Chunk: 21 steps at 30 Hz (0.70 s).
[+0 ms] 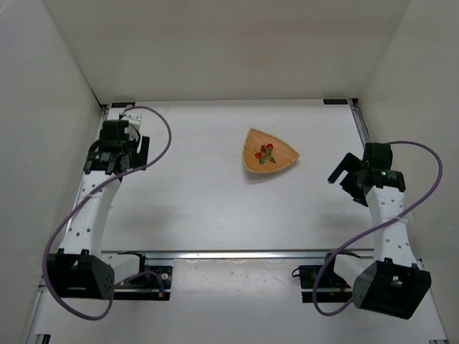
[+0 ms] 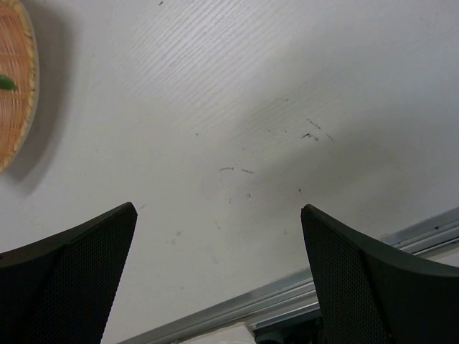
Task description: Place and organize the fake fruits in the fruit bowl
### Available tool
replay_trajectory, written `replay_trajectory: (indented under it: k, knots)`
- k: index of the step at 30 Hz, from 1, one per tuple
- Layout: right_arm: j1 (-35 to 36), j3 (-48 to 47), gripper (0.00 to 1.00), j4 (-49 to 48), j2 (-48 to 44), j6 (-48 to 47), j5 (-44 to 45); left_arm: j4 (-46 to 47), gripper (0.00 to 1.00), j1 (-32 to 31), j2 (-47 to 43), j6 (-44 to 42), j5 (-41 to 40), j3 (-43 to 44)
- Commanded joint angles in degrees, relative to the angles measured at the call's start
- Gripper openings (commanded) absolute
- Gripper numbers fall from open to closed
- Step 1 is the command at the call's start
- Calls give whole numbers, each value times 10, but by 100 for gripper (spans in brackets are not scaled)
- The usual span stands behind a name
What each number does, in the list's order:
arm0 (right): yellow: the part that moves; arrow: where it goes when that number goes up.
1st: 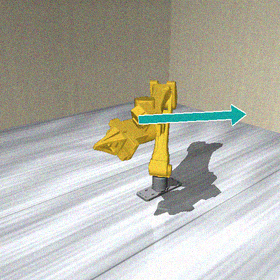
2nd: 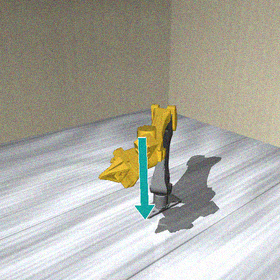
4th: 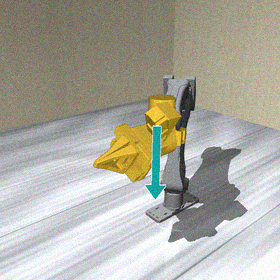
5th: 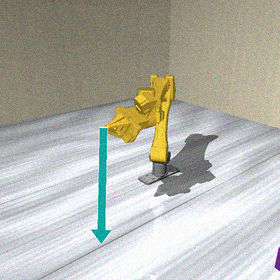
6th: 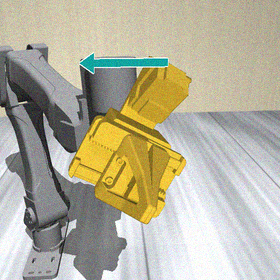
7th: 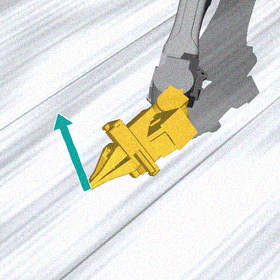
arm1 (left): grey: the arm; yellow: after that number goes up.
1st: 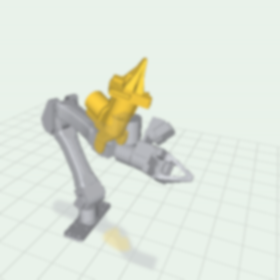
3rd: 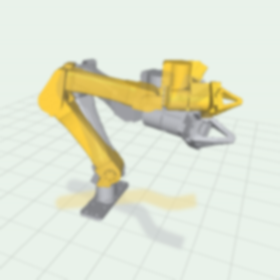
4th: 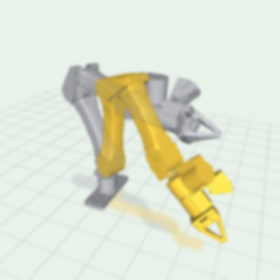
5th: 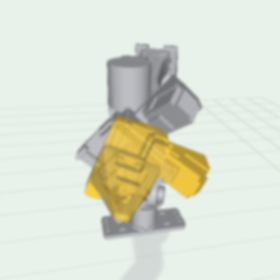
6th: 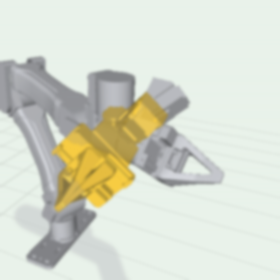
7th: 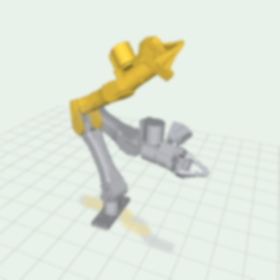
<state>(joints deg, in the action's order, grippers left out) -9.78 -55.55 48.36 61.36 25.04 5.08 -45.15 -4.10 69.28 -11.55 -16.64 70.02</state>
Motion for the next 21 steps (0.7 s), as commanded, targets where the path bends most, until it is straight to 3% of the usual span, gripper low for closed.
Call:
replay_trajectory:
  k: [1, 8, 21]
  knots:
    - [-6, 14, 100, -1, -40, 5, -40, -31, 100, 39, -66, 14, 46, -76]
    - [-6, 26, 100, -18, -71, 16, -52, -31, 100, 60, -149, 50, 68, -142]
    - [-6, 44, 100, -18, -87, 16, -56, -36, 100, 67, -132, 90, 67, -146]
